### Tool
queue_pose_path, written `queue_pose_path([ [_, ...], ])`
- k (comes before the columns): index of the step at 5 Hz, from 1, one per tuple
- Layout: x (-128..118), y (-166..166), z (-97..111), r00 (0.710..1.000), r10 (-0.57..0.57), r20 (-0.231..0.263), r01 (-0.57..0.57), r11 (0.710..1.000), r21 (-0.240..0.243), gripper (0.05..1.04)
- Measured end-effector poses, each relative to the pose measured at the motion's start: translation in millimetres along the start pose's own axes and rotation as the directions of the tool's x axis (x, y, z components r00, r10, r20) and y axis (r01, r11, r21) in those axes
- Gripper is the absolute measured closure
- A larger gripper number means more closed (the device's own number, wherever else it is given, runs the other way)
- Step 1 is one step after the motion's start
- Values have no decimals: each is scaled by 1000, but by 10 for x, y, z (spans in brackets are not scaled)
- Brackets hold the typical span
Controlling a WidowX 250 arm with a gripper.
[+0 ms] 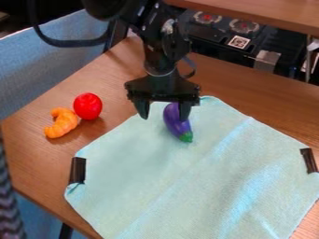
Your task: Put the purple eggplant on the right of the table
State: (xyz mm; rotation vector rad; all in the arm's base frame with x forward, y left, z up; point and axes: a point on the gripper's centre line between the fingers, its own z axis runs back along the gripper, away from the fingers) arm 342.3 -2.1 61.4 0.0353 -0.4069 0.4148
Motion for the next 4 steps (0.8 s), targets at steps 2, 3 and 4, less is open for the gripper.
queue_pose_path([
  [2,40,-96,-120,996,85,0,-85,996,6,84],
  [3,-2,-89,-207,996,84,-24,-84,996,22,83],
  [4,-26,-129,-322,998,49,-45,-48,998,29,137],
])
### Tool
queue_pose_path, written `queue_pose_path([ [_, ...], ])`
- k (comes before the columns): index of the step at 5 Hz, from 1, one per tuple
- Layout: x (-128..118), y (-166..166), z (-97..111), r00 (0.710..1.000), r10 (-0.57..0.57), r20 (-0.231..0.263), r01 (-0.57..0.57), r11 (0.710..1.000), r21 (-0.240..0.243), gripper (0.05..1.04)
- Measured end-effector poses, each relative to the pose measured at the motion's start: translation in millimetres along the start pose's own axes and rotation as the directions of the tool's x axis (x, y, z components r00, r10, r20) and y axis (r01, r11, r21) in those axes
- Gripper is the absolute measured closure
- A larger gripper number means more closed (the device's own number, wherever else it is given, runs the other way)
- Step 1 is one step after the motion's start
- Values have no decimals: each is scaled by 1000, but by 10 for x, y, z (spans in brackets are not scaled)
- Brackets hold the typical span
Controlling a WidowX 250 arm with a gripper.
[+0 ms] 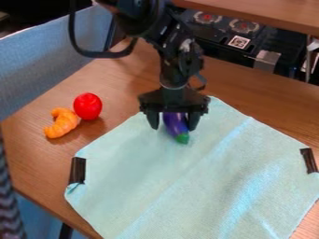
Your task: Put the purple eggplant on the right of the table
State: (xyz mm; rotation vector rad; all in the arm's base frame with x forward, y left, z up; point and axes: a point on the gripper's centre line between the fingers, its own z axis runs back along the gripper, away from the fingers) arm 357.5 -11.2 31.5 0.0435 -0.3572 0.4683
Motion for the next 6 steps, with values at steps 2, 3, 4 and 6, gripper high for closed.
queue_pose_path([
  [2,13,-94,-18,998,-67,-2,67,997,-35,352],
  [3,75,-337,77,985,-168,35,170,981,-89,352],
  [4,138,-610,209,958,-276,77,284,948,-144,352],
  [6,-72,-1160,324,892,-442,92,450,857,-251,352],
])
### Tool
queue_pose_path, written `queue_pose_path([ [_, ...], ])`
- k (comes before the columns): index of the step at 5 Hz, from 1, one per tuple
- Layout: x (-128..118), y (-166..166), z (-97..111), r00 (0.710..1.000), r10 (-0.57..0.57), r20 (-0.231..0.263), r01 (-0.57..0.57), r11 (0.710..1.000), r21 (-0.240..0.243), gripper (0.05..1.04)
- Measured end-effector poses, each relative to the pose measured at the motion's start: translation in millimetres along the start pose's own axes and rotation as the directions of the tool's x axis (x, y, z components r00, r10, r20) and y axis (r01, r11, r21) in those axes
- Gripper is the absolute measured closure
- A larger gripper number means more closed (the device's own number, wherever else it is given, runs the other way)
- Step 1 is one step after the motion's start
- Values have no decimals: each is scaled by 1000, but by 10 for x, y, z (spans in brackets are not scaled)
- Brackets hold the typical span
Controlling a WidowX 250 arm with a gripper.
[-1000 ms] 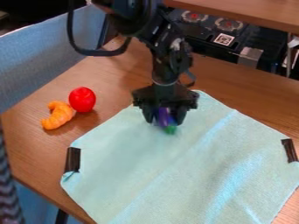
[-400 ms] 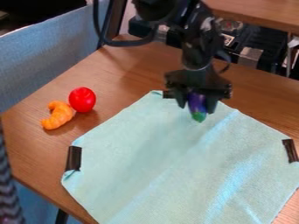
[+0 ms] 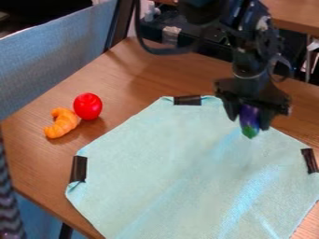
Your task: Put the purple eggplant on the right of the table
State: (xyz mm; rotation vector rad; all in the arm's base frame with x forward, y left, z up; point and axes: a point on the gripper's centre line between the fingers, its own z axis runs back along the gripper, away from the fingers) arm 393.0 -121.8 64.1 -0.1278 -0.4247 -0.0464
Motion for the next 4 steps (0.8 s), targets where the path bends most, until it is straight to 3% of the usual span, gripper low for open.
queue_pose_path([
  [1,74,-238,-149,996,-90,-8,90,994,-64,352],
  [2,251,-407,-293,994,-109,-7,108,989,-106,352],
  [4,455,-716,-455,980,-198,36,201,962,-186,352],
])
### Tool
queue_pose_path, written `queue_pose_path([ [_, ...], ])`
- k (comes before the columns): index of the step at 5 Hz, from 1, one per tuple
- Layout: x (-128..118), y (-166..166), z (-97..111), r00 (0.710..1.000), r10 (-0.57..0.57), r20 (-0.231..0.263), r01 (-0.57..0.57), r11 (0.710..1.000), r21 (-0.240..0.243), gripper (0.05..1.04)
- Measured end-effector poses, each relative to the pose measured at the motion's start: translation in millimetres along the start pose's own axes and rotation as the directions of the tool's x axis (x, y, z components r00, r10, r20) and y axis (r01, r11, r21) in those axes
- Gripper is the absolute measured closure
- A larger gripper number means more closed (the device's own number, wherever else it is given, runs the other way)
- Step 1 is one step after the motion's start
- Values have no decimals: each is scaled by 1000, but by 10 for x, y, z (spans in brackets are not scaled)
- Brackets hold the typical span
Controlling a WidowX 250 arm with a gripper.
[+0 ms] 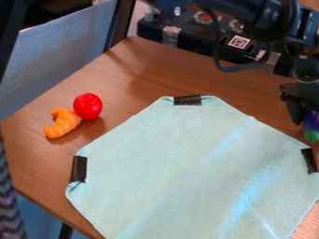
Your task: Put the purple eggplant on the right of the table
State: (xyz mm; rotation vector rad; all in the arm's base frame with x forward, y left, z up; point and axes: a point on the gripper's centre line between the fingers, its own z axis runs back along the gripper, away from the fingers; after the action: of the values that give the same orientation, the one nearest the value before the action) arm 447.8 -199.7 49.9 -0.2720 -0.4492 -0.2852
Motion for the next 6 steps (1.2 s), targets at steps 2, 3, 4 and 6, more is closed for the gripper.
queue_pose_path([
  [2,25,21,-95,996,-85,39,88,993,-74,285],
  [3,23,62,-100,993,-101,66,108,987,-122,81],
  [4,-130,129,-142,994,-104,36,108,983,-149,83],
  [6,-148,132,380,965,-247,93,261,941,-216,84],
])
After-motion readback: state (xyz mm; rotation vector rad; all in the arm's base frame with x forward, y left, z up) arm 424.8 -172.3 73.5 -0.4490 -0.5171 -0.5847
